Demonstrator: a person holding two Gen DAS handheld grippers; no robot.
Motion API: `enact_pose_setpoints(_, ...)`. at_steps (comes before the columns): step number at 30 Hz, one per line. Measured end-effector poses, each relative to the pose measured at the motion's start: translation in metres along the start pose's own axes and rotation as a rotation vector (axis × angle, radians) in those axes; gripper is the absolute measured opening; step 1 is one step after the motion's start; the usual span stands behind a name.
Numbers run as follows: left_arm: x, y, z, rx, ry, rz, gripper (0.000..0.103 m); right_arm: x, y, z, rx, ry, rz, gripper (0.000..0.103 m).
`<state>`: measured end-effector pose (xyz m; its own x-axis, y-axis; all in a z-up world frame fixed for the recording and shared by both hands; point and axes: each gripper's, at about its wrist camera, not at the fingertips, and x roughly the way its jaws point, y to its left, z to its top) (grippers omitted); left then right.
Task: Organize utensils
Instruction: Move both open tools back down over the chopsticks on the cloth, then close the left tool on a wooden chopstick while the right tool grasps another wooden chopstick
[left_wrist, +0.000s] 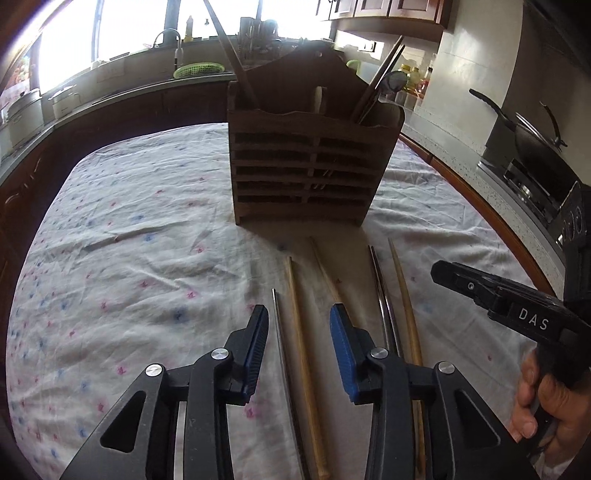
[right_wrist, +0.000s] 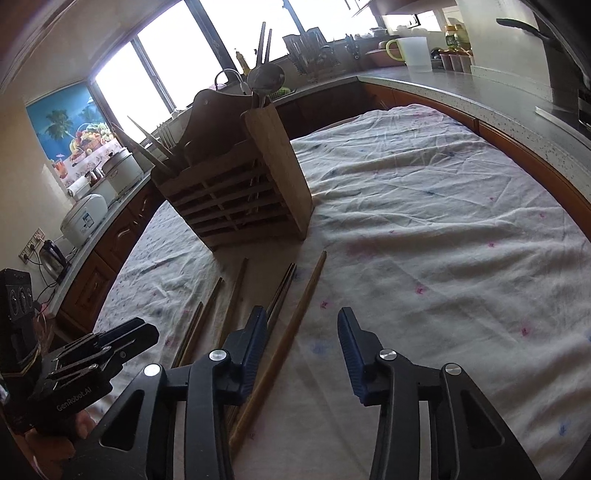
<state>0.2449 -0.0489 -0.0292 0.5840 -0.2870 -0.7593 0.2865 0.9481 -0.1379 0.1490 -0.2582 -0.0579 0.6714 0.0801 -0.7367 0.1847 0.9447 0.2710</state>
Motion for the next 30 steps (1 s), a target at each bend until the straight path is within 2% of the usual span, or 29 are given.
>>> enact_pose_setpoints(5, 0.029, -0.001, 0.022, 0.017, 0.053, 0.01, 0.031, 0.027, 0.002, 0.015, -0.015, 0.05, -0.031, 0.029)
enact_pose_setpoints(8, 0.047, -0.002, 0.031, 0.034, 0.081, 0.012, 0.029, 0.04, 0.001, 0.02, -0.024, 0.073, -0.057, 0.026)
enact_pose_setpoints(13, 0.08, 0.0, 0.038, 0.047, 0.158, 0.034, 0.021, 0.06, 0.002, 0.023, -0.044, 0.121, -0.079, 0.018)
enact_pose_setpoints(16, 0.086, -0.003, 0.04, 0.062, 0.144, 0.052, 0.018, 0.064, 0.007, 0.024, -0.092, 0.122, -0.107, 0.015)
enact_pose_setpoints(17, 0.088, -0.005, 0.04, 0.069, 0.142, 0.063, 0.013, 0.065, 0.006, 0.025, -0.098, 0.122, -0.115, 0.01)
enact_pose_setpoints(18, 0.09, -0.006, 0.041, 0.075, 0.138, 0.069, 0.007, 0.066, 0.006, 0.026, -0.105, 0.121, -0.116, 0.01)
enact_pose_setpoints(21, 0.094, -0.008, 0.041, 0.072, 0.137, 0.064, 0.005, 0.066, 0.01, 0.024, -0.132, 0.113, -0.133, 0.009)
enact_pose_setpoints(24, 0.092, -0.006, 0.039, 0.045, 0.127, 0.044, 0.004, 0.063, 0.005, 0.025, -0.089, 0.107, -0.108, 0.006)
enact_pose_setpoints(30, 0.054, 0.009, 0.035, -0.059, 0.036, -0.023, 0.004, 0.032, -0.003, 0.026, -0.011, 0.049, -0.036, 0.005)
